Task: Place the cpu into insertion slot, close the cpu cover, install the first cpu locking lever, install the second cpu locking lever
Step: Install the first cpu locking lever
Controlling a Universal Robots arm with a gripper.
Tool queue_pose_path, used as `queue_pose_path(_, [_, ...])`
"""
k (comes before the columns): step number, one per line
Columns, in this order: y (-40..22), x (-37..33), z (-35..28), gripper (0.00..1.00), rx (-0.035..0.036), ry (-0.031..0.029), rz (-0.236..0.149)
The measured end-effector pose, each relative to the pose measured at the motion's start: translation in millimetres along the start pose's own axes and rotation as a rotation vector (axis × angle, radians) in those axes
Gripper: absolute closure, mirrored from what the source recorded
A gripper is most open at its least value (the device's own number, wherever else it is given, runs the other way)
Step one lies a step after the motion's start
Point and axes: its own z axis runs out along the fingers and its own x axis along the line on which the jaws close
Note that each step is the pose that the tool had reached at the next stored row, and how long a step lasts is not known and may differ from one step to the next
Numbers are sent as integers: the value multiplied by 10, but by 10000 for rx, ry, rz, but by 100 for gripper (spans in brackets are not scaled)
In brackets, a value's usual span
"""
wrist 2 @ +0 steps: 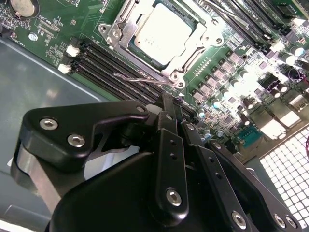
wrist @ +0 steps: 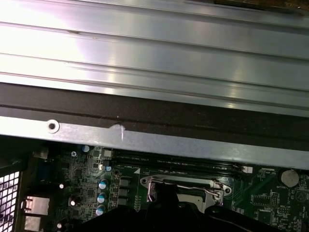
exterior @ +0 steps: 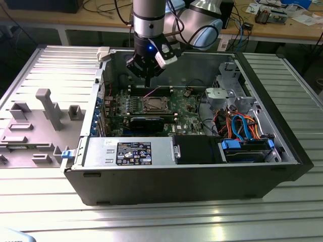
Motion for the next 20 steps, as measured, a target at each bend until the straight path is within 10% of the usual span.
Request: queue_pose_path(20, [20,-19,106,89,0,1,0])
